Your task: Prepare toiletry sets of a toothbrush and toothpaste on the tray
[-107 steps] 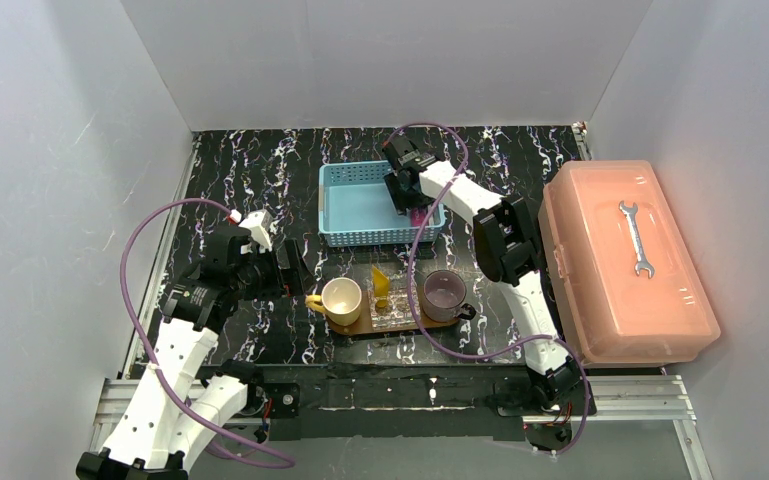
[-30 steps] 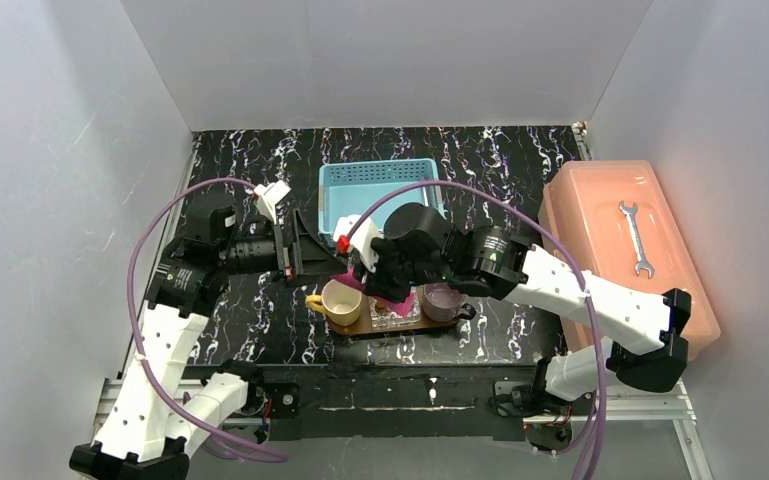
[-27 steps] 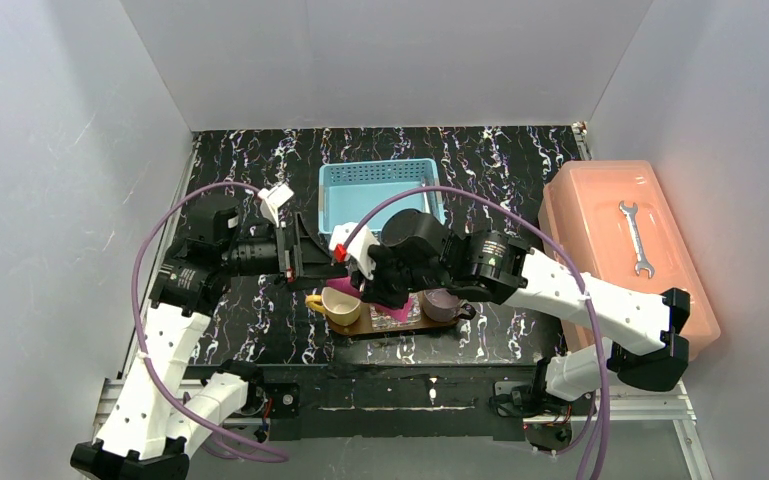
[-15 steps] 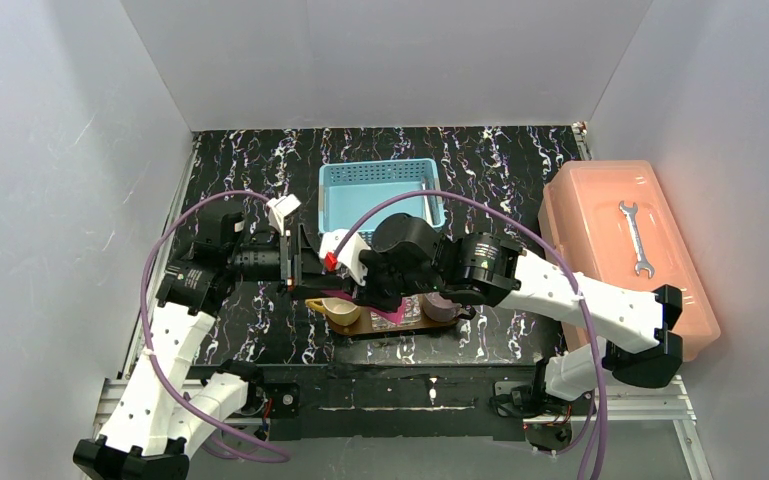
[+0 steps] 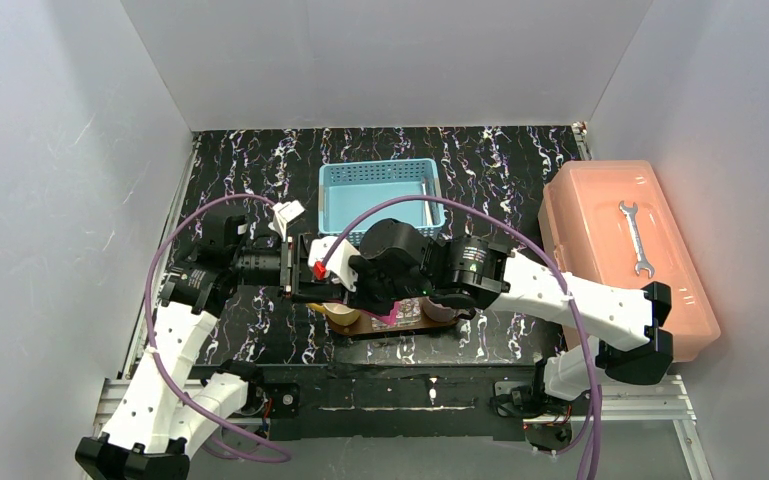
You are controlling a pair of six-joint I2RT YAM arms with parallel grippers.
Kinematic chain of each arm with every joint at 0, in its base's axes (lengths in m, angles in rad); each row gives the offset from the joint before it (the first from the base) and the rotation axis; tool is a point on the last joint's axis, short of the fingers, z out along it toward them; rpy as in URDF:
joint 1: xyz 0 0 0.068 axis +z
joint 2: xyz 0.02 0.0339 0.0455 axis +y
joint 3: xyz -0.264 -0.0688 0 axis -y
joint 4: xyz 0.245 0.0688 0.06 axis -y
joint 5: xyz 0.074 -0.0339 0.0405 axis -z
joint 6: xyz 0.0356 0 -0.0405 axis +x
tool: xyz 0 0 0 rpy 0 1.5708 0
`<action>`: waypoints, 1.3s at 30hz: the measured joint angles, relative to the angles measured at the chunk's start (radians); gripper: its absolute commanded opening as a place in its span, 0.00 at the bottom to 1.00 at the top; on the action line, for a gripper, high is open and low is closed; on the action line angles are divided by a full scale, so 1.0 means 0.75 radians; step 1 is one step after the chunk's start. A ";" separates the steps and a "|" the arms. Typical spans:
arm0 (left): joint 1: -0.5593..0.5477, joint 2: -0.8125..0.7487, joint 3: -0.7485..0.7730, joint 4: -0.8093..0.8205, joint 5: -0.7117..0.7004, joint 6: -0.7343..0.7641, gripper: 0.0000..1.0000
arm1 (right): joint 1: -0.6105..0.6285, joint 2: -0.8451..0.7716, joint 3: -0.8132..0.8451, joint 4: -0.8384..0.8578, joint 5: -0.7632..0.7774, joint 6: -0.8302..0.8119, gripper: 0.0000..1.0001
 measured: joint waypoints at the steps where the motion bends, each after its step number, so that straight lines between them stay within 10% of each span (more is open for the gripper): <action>1: 0.001 0.000 -0.005 -0.001 0.001 0.004 0.32 | 0.003 0.000 0.001 0.000 0.006 -0.001 0.31; 8: 0.003 -0.001 -0.018 0.001 0.019 0.026 0.00 | 0.013 0.004 0.014 -0.018 0.033 -0.006 0.40; 17: 0.003 -0.010 -0.019 0.000 0.002 0.035 0.00 | 0.018 -0.012 -0.010 0.032 0.089 -0.005 0.63; 31: 0.003 -0.064 -0.048 0.024 -0.242 0.012 0.00 | -0.014 -0.215 -0.187 0.173 0.242 0.098 0.66; 39: 0.003 -0.091 -0.050 0.071 -0.379 -0.039 0.00 | -0.314 -0.297 -0.314 0.320 0.212 0.304 0.65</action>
